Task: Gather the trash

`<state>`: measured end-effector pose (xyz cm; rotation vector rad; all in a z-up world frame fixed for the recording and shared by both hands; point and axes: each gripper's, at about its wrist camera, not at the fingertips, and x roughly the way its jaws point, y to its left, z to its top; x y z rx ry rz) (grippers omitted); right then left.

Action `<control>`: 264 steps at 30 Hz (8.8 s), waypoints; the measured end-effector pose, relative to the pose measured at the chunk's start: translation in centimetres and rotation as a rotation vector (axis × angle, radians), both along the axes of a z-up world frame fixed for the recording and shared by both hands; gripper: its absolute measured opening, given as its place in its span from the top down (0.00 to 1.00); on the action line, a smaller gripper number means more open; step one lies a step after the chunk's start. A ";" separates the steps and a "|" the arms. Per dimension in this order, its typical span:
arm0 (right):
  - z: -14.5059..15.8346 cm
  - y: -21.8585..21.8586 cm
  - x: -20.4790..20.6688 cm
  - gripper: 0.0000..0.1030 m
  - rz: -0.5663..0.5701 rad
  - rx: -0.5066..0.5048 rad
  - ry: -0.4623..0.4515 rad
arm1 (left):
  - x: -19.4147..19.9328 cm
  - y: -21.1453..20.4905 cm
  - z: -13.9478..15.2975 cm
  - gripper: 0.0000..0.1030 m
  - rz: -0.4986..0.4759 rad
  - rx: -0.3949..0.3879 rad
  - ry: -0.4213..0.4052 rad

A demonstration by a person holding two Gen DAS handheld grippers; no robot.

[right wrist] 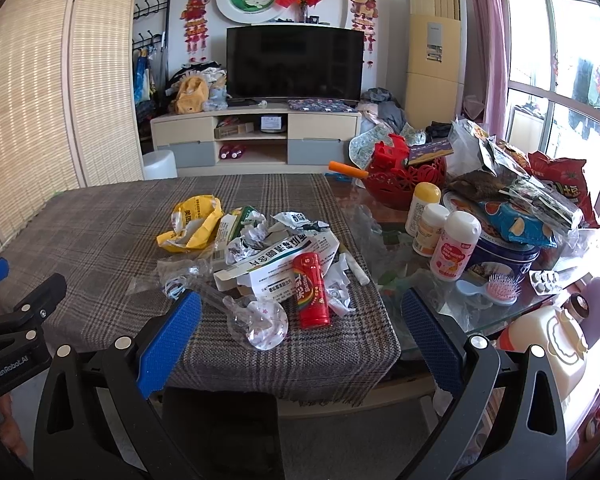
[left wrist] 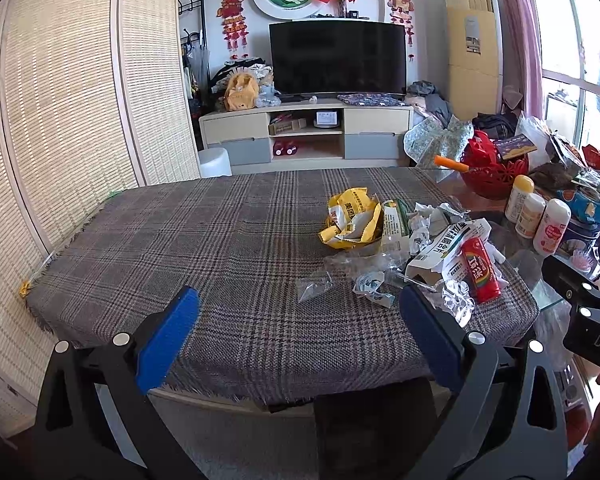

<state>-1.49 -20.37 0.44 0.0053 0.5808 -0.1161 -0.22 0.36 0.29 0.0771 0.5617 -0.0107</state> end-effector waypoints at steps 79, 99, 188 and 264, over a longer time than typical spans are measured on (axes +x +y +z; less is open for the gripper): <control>-8.1 -5.2 15.2 0.49 0.031 0.147 0.482 | 18.9 -6.4 -6.5 0.33 -0.233 -0.004 0.545; -9.7 -5.0 16.5 0.66 0.024 0.143 0.489 | 20.4 -7.1 -8.5 0.68 -0.234 0.003 0.560; -18.3 0.0 2.2 0.39 0.124 0.278 0.549 | -1.2 -1.1 -20.1 0.42 -0.268 -0.185 0.583; -11.4 -10.3 16.0 0.56 0.030 0.268 0.504 | 17.6 -4.7 -10.7 0.75 -0.238 -0.136 0.512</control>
